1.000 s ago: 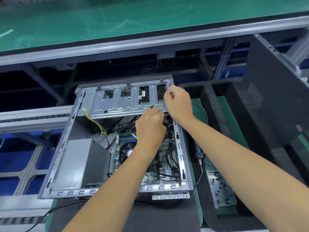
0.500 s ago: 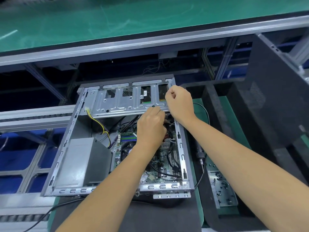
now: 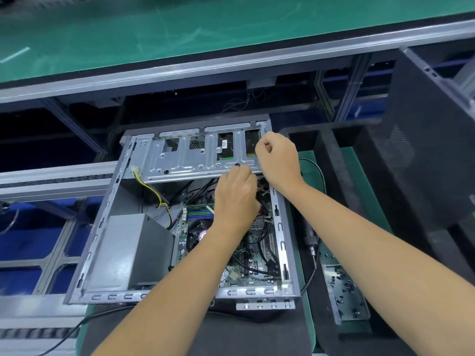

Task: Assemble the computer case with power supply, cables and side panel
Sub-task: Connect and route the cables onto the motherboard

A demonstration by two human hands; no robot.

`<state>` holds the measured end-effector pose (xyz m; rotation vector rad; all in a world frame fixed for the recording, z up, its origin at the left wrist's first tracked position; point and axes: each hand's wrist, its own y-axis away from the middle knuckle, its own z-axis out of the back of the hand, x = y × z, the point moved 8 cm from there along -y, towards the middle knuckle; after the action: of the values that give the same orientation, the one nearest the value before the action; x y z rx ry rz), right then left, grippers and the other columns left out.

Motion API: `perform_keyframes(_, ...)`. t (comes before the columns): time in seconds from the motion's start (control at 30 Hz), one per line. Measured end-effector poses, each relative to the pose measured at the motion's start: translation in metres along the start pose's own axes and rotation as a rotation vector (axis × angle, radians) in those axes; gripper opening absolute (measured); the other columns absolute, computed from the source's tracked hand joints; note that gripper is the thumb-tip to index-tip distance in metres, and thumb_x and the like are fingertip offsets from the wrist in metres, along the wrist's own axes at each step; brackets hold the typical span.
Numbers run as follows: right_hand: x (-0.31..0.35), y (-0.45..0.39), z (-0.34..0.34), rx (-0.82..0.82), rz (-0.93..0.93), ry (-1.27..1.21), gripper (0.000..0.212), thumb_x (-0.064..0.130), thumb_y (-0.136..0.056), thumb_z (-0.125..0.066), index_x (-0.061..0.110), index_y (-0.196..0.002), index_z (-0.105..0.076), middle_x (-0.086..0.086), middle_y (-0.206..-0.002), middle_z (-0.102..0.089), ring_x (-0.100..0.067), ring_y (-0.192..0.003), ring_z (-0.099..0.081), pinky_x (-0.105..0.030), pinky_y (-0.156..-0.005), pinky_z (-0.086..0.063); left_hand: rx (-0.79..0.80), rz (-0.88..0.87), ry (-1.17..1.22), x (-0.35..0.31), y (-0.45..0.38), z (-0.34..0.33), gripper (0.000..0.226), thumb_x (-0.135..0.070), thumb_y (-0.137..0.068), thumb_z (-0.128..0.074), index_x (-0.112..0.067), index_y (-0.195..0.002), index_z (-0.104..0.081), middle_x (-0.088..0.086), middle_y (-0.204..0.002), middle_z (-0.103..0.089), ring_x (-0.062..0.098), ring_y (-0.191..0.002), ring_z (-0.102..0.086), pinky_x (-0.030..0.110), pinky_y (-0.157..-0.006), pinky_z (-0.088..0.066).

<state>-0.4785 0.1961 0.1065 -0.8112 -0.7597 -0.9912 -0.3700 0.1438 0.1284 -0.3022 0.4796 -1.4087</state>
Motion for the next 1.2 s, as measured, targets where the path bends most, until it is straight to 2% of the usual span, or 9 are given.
perform_keyframes(0.27,0.0,0.001,0.001,-0.006,-0.003,-0.012,0.021,0.009,-0.092,-0.05,0.008,-0.072,-0.054,0.007,-0.067,-0.049,-0.015,-0.075,-0.044,-0.035,-0.066,-0.041,-0.041,-0.066,-0.099,-0.008,0.002,0.001,0.031,0.013,-0.046,-0.028,-0.009,-0.058,-0.047,0.01,-0.061,-0.046,0.026,-0.055,-0.043,0.028,-0.052,-0.023)
perform_keyframes(0.43,-0.001,0.0,0.0,-0.001,-0.004,0.01,0.022,0.01,-0.092,-0.05,0.013,-0.07,-0.051,0.007,-0.069,-0.049,-0.015,-0.076,-0.045,-0.034,-0.066,-0.041,-0.049,-0.045,-0.133,-0.008,0.003,0.004,0.026,0.012,-0.051,-0.034,-0.009,-0.058,-0.048,0.009,-0.059,-0.048,0.026,-0.053,-0.046,0.026,-0.049,-0.023)
perform_keyframes(0.57,0.001,0.0,0.0,0.005,-0.004,0.023,0.024,0.01,-0.092,-0.049,0.014,-0.069,-0.049,0.007,-0.069,-0.048,-0.016,-0.078,-0.045,-0.035,-0.066,-0.041,-0.025,-0.023,-0.09,-0.008,0.002,0.005,0.032,0.021,-0.04,-0.046,-0.008,-0.055,-0.048,0.009,-0.058,-0.049,0.026,-0.052,-0.046,0.025,-0.045,-0.018)
perform_keyframes(0.7,0.002,0.002,0.001,0.013,-0.004,0.043,0.024,0.01,-0.092,-0.048,0.012,-0.069,-0.046,0.003,-0.072,-0.049,-0.018,-0.08,-0.045,-0.038,-0.067,-0.042,0.039,-0.008,-0.044,-0.006,0.004,0.002,0.037,0.025,-0.034,-0.058,-0.004,-0.054,-0.051,0.011,-0.061,-0.053,0.027,-0.056,-0.05,0.023,-0.045,-0.021)
perform_keyframes(0.83,0.005,0.002,0.002,0.02,-0.002,0.06,0.023,0.01,-0.093,-0.047,0.012,-0.07,-0.048,0.0,-0.075,-0.051,-0.019,-0.082,-0.047,-0.038,-0.067,-0.042,0.062,-0.042,-0.089,-0.008,0.006,0.003,0.034,0.024,-0.034,-0.06,-0.002,-0.055,-0.055,0.011,-0.06,-0.051,0.027,-0.056,-0.05,0.023,-0.044,-0.02)
perform_keyframes(1.03,0.005,0.003,0.002,0.014,-0.002,0.081,0.022,0.01,-0.093,-0.047,0.01,-0.072,-0.049,-0.006,-0.078,-0.057,-0.021,-0.085,-0.05,-0.041,-0.069,-0.045,-0.004,-0.062,-0.099,-0.012,0.003,0.009,0.04,0.023,-0.032,-0.052,-0.01,-0.052,-0.044,0.009,-0.054,-0.044,0.024,-0.05,-0.041,0.025,-0.045,-0.017)
perform_keyframes(1.13,0.003,0.002,0.001,0.019,-0.003,0.085,0.023,0.011,-0.094,-0.047,0.011,-0.071,-0.048,-0.006,-0.079,-0.057,-0.021,-0.085,-0.048,-0.038,-0.066,-0.042,-0.018,-0.051,-0.05,-0.005,0.006,0.006,0.036,0.024,-0.037,-0.052,-0.007,-0.056,-0.048,0.01,-0.058,-0.046,0.025,-0.053,-0.044,0.026,-0.043,-0.02)
perform_keyframes(1.2,0.002,0.002,0.0,0.019,0.002,0.08,0.024,0.011,-0.094,-0.047,0.013,-0.07,-0.046,-0.004,-0.078,-0.055,-0.02,-0.082,-0.047,-0.035,-0.063,-0.038,-0.009,-0.058,-0.017,0.0,0.008,0.001,0.034,0.026,-0.043,-0.057,-0.003,-0.061,-0.054,0.011,-0.063,-0.05,0.027,-0.057,-0.049,0.026,-0.042,-0.028)
